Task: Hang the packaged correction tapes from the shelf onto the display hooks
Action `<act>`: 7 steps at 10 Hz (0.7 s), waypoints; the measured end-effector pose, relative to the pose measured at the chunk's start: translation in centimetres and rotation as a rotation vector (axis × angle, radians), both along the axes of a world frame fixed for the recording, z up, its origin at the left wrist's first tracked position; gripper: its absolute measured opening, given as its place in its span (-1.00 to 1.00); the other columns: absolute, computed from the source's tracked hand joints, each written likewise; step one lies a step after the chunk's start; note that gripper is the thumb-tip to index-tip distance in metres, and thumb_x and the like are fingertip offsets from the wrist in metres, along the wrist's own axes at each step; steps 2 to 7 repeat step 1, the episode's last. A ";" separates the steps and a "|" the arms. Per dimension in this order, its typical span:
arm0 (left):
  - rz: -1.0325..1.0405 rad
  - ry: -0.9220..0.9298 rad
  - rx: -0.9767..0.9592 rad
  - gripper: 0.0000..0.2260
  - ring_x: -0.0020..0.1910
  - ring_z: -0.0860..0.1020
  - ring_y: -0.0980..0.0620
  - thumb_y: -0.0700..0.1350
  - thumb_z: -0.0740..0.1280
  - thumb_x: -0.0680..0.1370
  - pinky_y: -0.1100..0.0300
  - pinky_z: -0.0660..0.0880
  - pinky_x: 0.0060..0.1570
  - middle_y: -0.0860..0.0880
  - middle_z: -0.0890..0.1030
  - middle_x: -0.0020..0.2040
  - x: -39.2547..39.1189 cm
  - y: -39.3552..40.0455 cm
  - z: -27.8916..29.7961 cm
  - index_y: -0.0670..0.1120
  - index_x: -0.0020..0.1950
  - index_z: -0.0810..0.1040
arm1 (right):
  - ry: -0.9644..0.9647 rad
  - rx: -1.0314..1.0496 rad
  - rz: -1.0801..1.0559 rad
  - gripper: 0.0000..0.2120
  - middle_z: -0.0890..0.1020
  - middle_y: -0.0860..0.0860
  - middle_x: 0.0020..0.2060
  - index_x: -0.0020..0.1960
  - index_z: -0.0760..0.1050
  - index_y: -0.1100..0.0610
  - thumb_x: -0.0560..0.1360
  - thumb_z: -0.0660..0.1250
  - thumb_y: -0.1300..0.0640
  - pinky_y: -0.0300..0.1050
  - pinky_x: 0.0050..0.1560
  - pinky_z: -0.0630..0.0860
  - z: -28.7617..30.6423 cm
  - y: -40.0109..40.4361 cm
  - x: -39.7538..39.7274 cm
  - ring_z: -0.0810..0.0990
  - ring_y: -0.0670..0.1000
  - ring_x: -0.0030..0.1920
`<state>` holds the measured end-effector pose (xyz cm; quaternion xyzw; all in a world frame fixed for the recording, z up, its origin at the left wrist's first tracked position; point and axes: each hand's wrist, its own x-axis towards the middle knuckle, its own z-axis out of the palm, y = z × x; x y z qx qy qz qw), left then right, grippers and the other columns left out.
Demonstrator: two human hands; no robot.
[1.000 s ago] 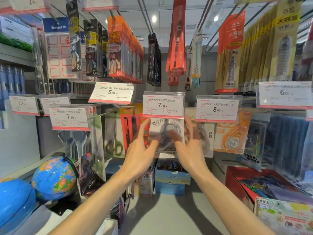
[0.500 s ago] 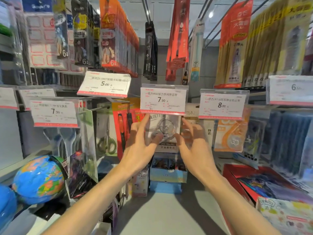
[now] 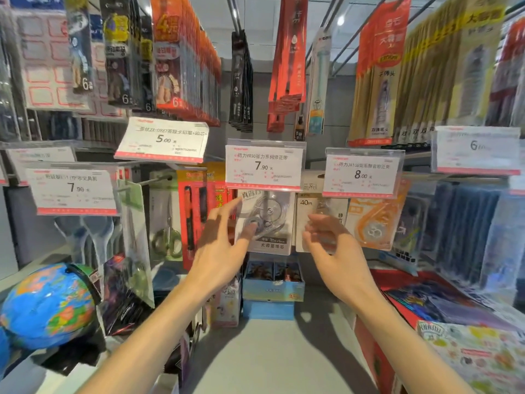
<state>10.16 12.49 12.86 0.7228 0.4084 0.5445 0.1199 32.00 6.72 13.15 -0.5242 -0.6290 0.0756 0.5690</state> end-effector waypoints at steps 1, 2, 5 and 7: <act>0.050 -0.105 0.047 -0.64 0.10 0.52 0.28 0.10 0.36 0.61 0.33 0.45 0.01 0.03 0.47 0.36 -0.6 0.1 0.0 0.15 0.37 0.39 | 0.097 -0.014 0.016 -0.76 0.69 -0.21 0.02 0.20 0.56 -0.11 0.61 0.36 0.17 -0.38 -0.01 0.53 0.0 -0.5 0.3 0.63 -0.34 0.02; 0.050 -0.105 0.047 -0.64 0.10 0.52 0.28 0.10 0.36 0.61 0.33 0.45 0.01 0.03 0.47 0.36 -0.6 0.1 0.0 0.15 0.37 0.39 | 0.097 -0.014 0.016 -0.76 0.69 -0.21 0.02 0.20 0.56 -0.11 0.61 0.36 0.17 -0.38 -0.01 0.53 0.0 -0.5 0.3 0.63 -0.34 0.02; 0.050 -0.105 0.047 -0.64 0.10 0.52 0.28 0.10 0.36 0.61 0.33 0.45 0.01 0.03 0.47 0.36 -0.6 0.1 0.0 0.15 0.37 0.39 | 0.097 -0.014 0.016 -0.76 0.69 -0.21 0.02 0.20 0.56 -0.11 0.61 0.36 0.17 -0.38 -0.01 0.53 0.0 -0.5 0.3 0.63 -0.34 0.02; 0.050 -0.105 0.047 -0.64 0.10 0.52 0.28 0.10 0.36 0.61 0.33 0.45 0.01 0.03 0.47 0.36 -0.6 0.1 0.0 0.15 0.37 0.39 | 0.097 -0.014 0.016 -0.76 0.69 -0.21 0.02 0.20 0.56 -0.11 0.61 0.36 0.17 -0.38 -0.01 0.53 0.0 -0.5 0.3 0.63 -0.34 0.02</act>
